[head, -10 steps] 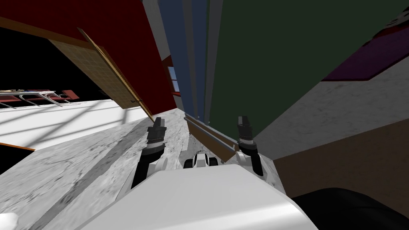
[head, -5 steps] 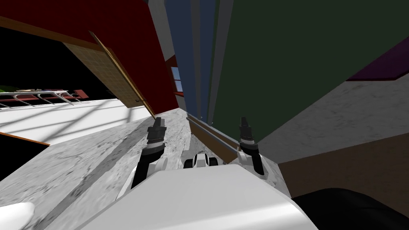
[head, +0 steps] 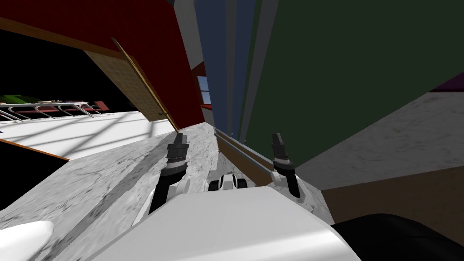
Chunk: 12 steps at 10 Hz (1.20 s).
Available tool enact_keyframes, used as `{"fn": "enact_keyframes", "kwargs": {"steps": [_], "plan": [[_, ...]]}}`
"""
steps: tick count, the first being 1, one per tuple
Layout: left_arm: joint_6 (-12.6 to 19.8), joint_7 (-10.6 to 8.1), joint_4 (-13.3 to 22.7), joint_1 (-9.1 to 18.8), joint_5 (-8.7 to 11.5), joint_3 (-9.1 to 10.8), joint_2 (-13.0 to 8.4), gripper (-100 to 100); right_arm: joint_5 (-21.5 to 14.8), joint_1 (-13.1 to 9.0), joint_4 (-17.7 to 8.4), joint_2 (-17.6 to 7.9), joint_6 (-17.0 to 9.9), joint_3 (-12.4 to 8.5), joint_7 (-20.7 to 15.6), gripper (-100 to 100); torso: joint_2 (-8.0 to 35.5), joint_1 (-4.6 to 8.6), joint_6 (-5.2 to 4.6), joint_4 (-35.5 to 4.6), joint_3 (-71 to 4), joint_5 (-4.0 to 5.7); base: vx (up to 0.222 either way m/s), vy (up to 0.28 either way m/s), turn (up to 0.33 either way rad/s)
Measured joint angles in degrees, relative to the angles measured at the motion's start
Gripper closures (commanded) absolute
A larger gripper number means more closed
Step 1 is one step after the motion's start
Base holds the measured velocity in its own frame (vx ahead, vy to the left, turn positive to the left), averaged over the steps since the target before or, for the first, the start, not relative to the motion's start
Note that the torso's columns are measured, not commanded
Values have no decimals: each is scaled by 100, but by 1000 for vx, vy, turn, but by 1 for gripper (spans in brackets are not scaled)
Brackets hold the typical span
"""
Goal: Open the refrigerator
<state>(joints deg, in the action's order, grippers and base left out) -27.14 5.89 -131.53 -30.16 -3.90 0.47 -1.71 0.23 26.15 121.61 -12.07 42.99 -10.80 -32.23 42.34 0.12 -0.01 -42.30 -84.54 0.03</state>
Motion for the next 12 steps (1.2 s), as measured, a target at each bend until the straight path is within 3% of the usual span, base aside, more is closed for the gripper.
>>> {"fn": "enact_keyframes", "kwargs": {"steps": [12], "plan": [[0, 0, 0, 0, 0, 0, 0, 0, -232, -155, -867, -53, 465, -685, -1763, -100, -7, -12, 1, 2, -4, -3, 27, 55, 60]]}}
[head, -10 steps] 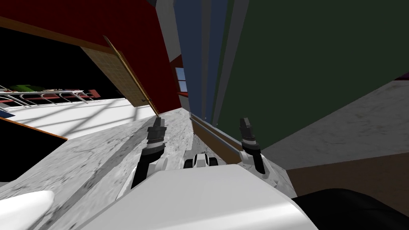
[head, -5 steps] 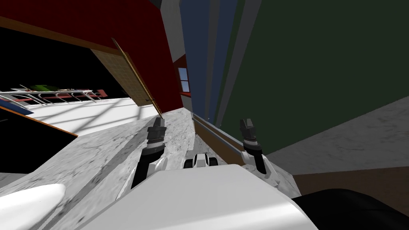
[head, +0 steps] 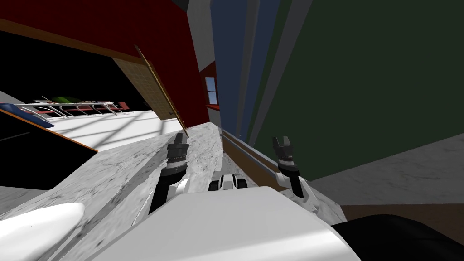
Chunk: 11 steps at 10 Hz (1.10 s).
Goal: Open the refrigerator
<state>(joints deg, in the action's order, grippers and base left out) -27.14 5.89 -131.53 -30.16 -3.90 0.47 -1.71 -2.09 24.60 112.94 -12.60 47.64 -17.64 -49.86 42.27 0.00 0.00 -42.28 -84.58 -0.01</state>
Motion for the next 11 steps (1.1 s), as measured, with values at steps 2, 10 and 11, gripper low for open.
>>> {"fn": "enact_keyframes", "kwargs": {"steps": [2, 10, 11], "plan": [[0, 0, 0, 0, 0, 0, 0, 0, -52, -28, -164, -6, 42, -152, -320, -100, 1, -2, -1, 0, 1, -1, 38, 66, 77], [0, 0, 0, 0, 0, 0, 0, 0, -277, -110, -919, -10, 351, -710, -1593, -100, -18, 9, 12, 9, -10, 7, 36, 55, 55], [0, 0, 0, 0, 0, 0, 0, 0, -290, -76, -976, -10, 386, -775, -1748, -100, -17, 16, 6, 8, -11, 7, 46, 53, 99]]}}
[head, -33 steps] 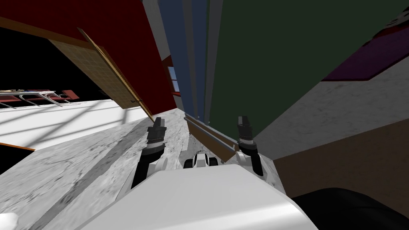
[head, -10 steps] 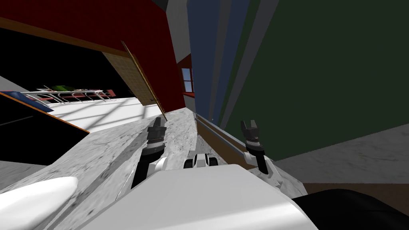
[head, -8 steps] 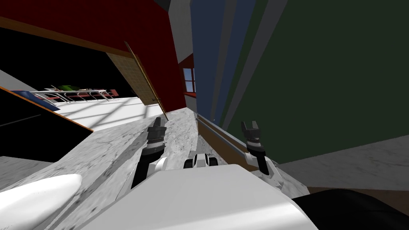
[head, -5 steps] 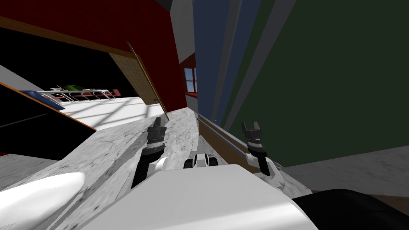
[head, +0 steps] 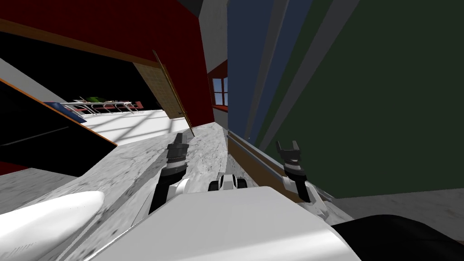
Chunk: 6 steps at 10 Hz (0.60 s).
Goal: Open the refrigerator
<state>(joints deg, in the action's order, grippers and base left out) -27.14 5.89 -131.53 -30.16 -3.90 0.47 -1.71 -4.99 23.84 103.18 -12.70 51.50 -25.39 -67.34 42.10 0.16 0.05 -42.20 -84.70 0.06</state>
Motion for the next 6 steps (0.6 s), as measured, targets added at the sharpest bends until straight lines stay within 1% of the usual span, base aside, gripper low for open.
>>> {"fn": "enact_keyframes", "kwargs": {"steps": [2, 3, 4, 5, 6], "plan": [[0, 0, 0, 0, 0, 0, 0, 0, -66, 27, -197, 21, 102, -153, -338, -100, -2, -4, 3, 2, 0, 1, 38, 59, 54], [0, 0, 0, 0, 0, 0, 0, 0, -85, 16, -366, -25, 175, -288, -486, -100, -10, 5, 4, 7, -3, 10, 48, 58, 59], [0, 0, 0, 0, 0, 0, 0, 0, -113, 19, -411, -15, 164, -336, -638, -100, -10, 8, -1, 3, -5, 5, 67, 60, 57], [0, 0, 0, 0, 0, 0, 0, 0, -148, 33, -515, -20, 197, -449, -790, -100, -23, 15, 7, 11, -11, 13, 42, 54, 22], [0, 0, 0, 0, 0, 0, 0, 0, -160, 29, -581, -19, 227, -517, -936, -100, -37, 19, 21, 22, -18, 21, 34, 66, 93]]}}
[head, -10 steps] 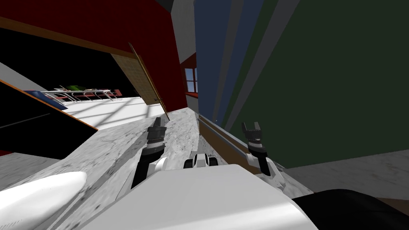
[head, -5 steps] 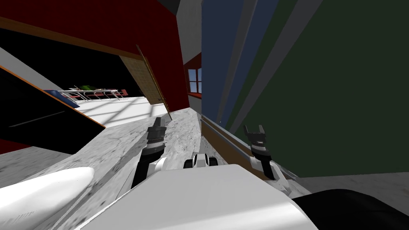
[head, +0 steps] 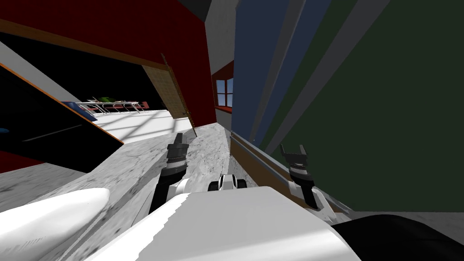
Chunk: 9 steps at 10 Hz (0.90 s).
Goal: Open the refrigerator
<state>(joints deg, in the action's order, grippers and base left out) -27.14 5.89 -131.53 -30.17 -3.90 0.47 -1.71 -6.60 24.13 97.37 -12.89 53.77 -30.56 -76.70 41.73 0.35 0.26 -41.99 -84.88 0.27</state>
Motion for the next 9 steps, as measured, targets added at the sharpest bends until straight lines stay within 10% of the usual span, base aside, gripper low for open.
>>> {"fn": "enact_keyframes", "kwargs": {"steps": [9], "plan": [[0, 0, 0, 0, 0, 0, 0, 0, -266, 64, -881, 104, 273, -733, -1309, -100, -110, 39, 50, 44, -58, 40, 37, 49, 50]]}}
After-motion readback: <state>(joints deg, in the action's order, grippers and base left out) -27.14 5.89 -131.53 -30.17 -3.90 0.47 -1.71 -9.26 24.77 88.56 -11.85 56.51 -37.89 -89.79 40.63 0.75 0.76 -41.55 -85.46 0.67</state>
